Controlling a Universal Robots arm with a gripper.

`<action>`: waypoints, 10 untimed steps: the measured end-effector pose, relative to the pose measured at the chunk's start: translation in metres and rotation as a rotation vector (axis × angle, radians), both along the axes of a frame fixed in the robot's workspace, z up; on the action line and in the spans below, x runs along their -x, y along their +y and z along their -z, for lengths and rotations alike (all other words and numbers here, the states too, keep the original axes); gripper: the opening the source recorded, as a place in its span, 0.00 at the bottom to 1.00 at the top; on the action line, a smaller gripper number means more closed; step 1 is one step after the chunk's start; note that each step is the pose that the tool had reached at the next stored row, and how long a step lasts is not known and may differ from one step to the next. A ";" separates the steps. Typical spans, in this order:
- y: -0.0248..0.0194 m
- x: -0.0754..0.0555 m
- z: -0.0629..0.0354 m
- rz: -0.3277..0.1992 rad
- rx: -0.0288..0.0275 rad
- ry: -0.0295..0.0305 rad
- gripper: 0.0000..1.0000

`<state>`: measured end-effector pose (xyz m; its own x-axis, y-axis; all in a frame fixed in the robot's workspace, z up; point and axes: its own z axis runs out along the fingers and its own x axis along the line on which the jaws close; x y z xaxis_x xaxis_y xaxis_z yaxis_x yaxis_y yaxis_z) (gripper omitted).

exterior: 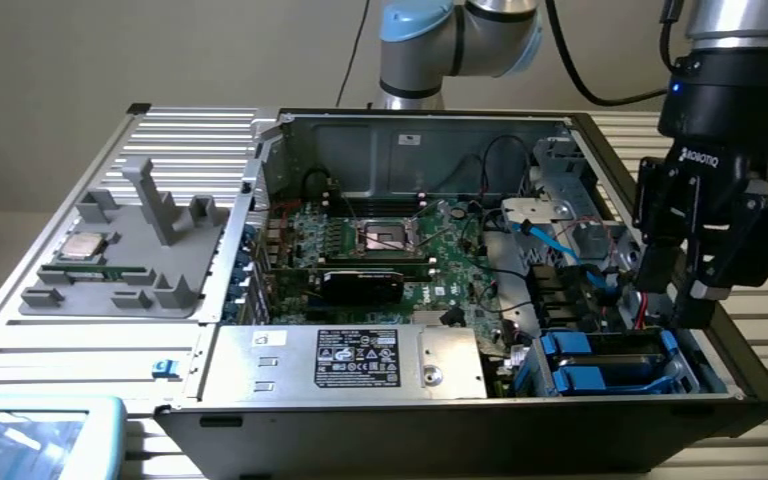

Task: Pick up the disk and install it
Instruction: 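Insert the second disk wire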

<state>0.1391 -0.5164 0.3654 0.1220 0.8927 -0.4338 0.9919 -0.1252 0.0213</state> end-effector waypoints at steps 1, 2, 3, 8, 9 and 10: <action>0.0000 0.000 0.0000 -0.016 0.0001 -0.0002 0.59; 0.0001 0.001 -0.0001 -0.019 0.0001 -0.0009 0.59; 0.0000 0.002 -0.0001 -0.021 0.0002 -0.0015 0.59; 0.0005 0.003 -0.0001 -0.081 0.0000 -0.0037 0.59; 0.0005 0.003 -0.0001 -0.094 0.0001 -0.0038 0.59; 0.0005 0.004 -0.0001 -0.099 0.0001 -0.0037 0.59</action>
